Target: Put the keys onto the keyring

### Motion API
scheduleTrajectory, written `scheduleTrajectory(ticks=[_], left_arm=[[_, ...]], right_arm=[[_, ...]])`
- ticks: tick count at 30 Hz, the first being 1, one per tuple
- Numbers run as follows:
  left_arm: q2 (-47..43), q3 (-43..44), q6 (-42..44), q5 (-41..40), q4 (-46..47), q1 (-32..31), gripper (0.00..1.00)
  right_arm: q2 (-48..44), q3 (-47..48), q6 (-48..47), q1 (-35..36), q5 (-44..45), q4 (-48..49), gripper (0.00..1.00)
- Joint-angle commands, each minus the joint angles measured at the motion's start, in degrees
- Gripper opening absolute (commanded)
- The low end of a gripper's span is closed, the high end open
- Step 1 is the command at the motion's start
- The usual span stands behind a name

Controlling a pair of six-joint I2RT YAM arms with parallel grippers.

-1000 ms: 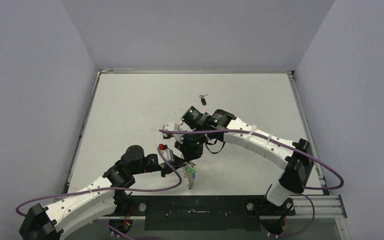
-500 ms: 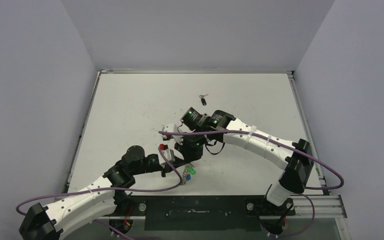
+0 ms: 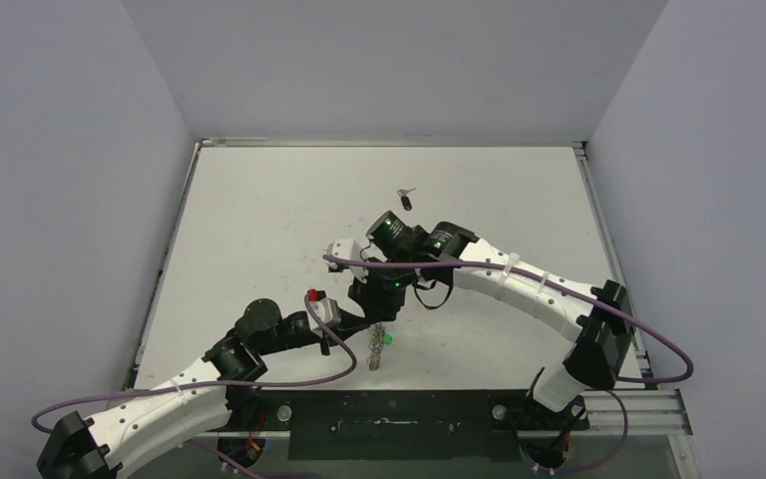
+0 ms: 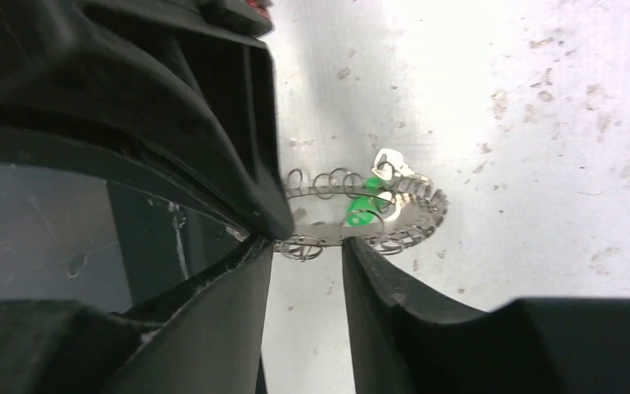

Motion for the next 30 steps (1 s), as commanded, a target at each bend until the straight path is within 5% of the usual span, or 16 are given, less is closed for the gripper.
scheduleTrajectory(ticks=[1, 7, 14, 19, 27, 30], left_arm=[[-3.6, -2.2, -2.5, -2.5, 9.0, -0.5, 0.0], [-6.9, -4.6, -2.5, -4.5, 10.3, -0.7, 0.0], [-5.5, -5.0, -4.7, -5.0, 10.7, -0.8, 0.0], [-2.9, -5.3, -6.0, -6.4, 11.9, -0.8, 0.0], [2.9, -3.8, -11.8, -9.8, 9.7, -0.8, 0.28], [4.5, -3.2, -15.9, -13.2, 7.6, -0.8, 0.38]], right_arm=[[-6.5, -4.3, 1.6, -2.9, -1.0, 9.8, 0.41], [-16.1, -16.5, 1.6, -8.0, -10.6, 24.1, 0.51], [-21.0, -25.7, 3.5, -10.9, -8.2, 31.5, 0.56], [-23.8, -31.1, 8.5, -14.7, -3.1, 34.2, 0.69], [-33.9, -43.5, 19.5, -20.9, 9.8, 42.6, 0.99], [-37.7, -47.3, 26.5, -23.4, 19.1, 42.7, 1.0]])
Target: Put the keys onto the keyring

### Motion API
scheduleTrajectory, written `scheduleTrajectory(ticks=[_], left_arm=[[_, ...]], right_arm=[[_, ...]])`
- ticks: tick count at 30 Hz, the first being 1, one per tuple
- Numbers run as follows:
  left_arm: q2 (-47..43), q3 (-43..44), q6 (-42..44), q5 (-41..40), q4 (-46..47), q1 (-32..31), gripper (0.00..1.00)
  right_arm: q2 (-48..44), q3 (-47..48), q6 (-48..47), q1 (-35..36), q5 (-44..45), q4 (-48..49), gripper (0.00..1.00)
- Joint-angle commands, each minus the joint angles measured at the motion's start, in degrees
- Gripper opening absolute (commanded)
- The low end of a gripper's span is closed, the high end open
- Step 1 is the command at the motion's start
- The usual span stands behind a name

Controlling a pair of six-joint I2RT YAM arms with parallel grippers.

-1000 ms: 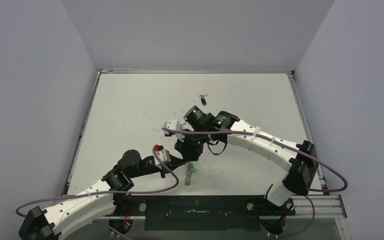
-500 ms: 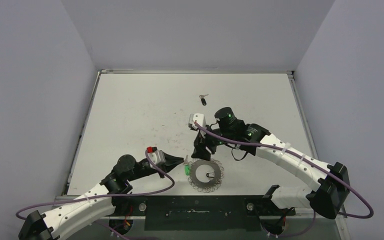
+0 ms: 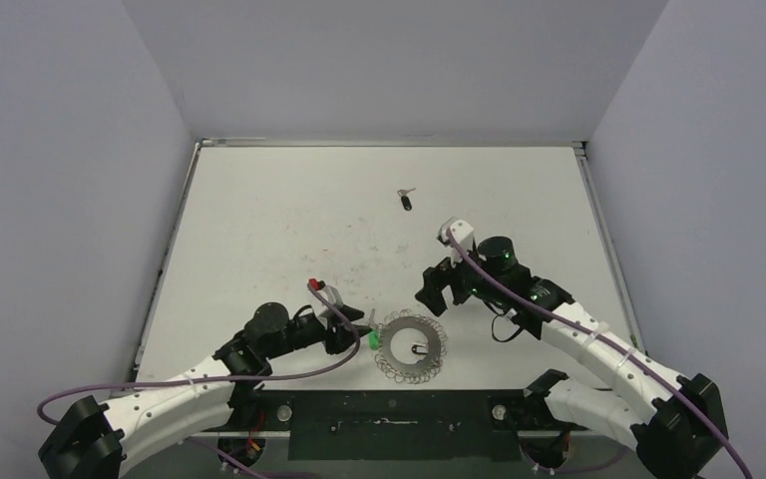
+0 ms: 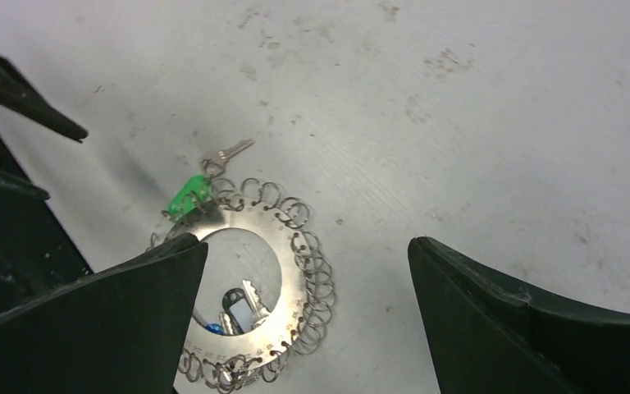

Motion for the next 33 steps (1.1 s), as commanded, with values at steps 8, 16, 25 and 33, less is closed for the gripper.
scheduleTrajectory(ticks=[8, 16, 25, 33], left_arm=[[1.8, 2.6, -17.3, -15.7, -9.3, -0.1, 0.64], [5.5, -0.1, -30.0, -20.3, -11.2, -0.2, 0.78], [7.9, 0.8, -31.9, -19.1, -14.2, 0.0, 0.78], [5.4, 3.2, -31.0, -18.6, -20.2, 0.1, 0.78]], right_arm=[[-10.6, -9.3, 26.1, -7.9, 12.8, -7.1, 1.0], [-24.5, -25.0, 40.7, -7.2, 3.5, -4.4, 0.84], [1.7, -23.7, 43.5, -2.0, 1.1, 20.5, 0.66], [18.2, -10.3, 41.1, 7.7, 4.2, 25.2, 0.67]])
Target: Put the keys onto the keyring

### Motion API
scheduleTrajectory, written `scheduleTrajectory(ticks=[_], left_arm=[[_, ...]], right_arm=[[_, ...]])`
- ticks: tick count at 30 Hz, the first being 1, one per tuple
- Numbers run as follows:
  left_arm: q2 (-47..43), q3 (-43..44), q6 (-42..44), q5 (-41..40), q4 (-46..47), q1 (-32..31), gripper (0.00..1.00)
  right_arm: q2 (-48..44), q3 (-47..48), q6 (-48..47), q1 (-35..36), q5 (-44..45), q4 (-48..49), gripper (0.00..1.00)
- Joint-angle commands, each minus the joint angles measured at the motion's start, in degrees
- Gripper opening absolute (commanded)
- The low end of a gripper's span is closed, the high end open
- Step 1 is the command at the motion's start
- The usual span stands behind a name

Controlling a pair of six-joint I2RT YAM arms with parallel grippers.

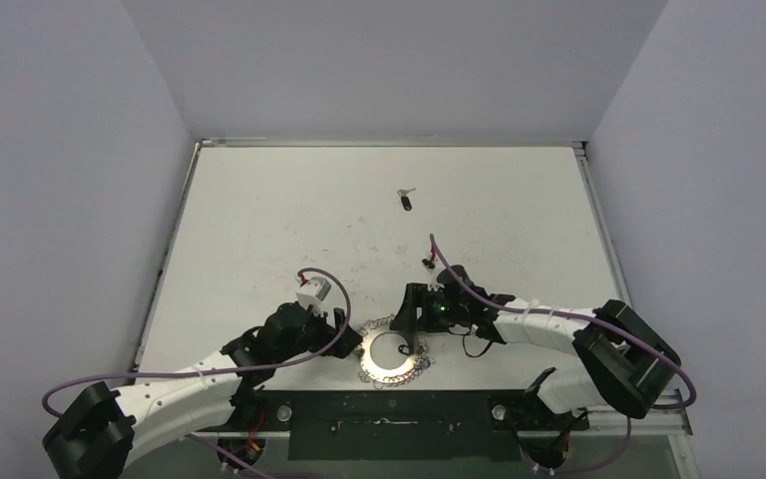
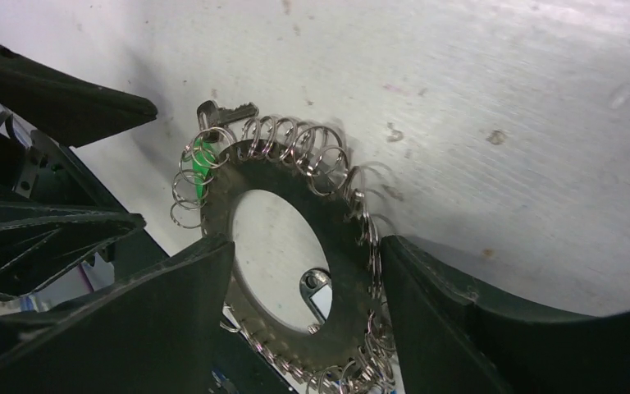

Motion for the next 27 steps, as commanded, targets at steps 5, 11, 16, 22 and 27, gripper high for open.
scheduleTrajectory(ticks=[5, 11, 16, 22, 27], left_arm=[[-1.5, 4.0, -3.6, -1.1, -7.0, 0.1, 0.76], [1.9, 2.9, -7.9, -0.6, -7.4, 0.0, 0.72], [8.5, 4.0, -7.7, 0.2, -3.3, 0.1, 0.59], [18.1, 6.4, -7.7, -1.4, 0.3, 1.3, 0.49], [24.5, 10.7, -4.6, -1.1, 2.1, 4.9, 0.42]], right_arm=[[-8.8, 5.6, -7.5, 2.2, 11.3, -11.2, 0.81], [-15.2, 0.2, -6.9, 2.2, 10.2, -16.3, 0.78], [-15.6, -7.0, -0.9, 3.1, 5.2, -10.0, 0.6], [-13.0, -9.9, 6.0, 7.4, 4.4, 3.2, 0.49], [-6.1, -7.0, 7.3, 9.3, 4.3, 9.3, 0.5]])
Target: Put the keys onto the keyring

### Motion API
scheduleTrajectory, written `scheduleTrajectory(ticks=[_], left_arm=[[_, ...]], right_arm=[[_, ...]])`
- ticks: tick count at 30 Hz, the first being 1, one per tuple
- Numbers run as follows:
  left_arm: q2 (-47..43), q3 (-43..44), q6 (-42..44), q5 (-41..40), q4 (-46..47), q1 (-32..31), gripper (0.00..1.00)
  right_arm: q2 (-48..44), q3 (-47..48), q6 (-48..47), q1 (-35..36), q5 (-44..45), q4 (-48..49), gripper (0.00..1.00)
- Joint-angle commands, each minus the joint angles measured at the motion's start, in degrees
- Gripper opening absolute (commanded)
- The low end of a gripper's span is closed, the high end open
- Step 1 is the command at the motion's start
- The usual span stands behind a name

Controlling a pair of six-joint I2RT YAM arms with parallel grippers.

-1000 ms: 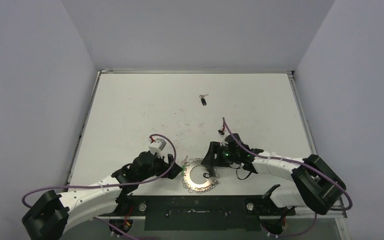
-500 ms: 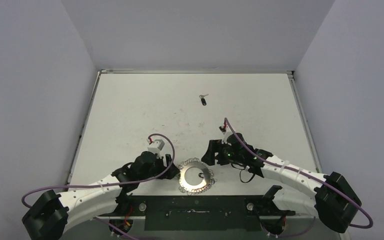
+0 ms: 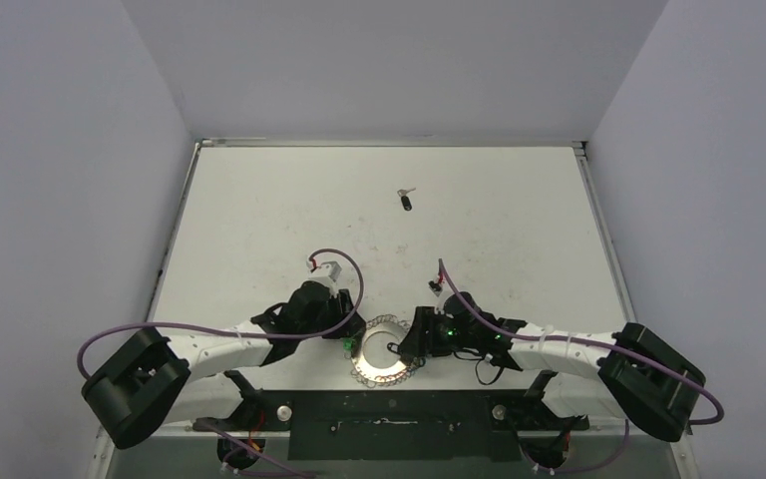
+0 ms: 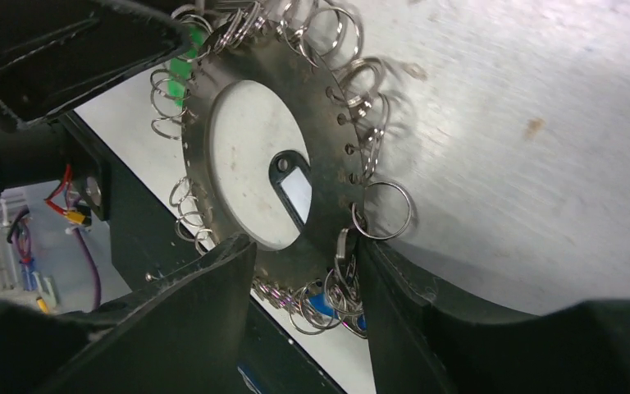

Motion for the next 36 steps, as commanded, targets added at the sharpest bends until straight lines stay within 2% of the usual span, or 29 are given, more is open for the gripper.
scheduleTrajectory(ticks=[1, 3, 7, 11, 16, 19, 24, 30, 36], left_arm=[[5.0, 3.2, 3.8, -0.5, -0.8, 3.6, 0.42], [5.9, 4.9, 6.6, 0.2, -1.2, 5.6, 0.44], [2.9, 7.3, 9.3, 0.3, -3.9, 6.4, 0.6], [-2.8, 7.3, 9.7, 1.7, -7.6, 5.2, 0.64], [-7.3, 7.6, 9.1, 2.4, -12.3, 2.1, 0.63], [-8.2, 7.3, 8.2, 3.5, -12.4, 0.1, 0.62], [-8.1, 7.2, 7.5, 4.2, -12.2, -1.3, 0.61], [-8.6, 7.0, 7.5, 4.0, -12.8, -1.9, 0.6], [-9.5, 6.6, 7.9, 3.9, -12.9, -2.0, 0.6]], right_arm=[[4.8, 3.0, 2.0, 1.1, 0.0, 7.7, 0.54], [4.5, 4.6, -0.2, 1.1, 1.7, 4.1, 0.6], [-1.2, 5.9, -4.9, 1.0, 6.3, -6.2, 0.7], [-8.2, 5.1, -6.9, -0.3, 7.8, -14.2, 0.68], [-10.1, 3.3, -7.8, -0.4, 3.7, -11.5, 0.54], [-6.5, 3.6, -8.3, -0.4, 2.0, -8.2, 0.45], [0.4, 5.9, -9.1, 0.0, 0.7, -4.7, 0.35], [1.3, 8.1, -10.6, 0.3, 2.0, -6.2, 0.0], [-9.3, 14.2, -14.6, 0.3, 7.4, -21.6, 0.0]])
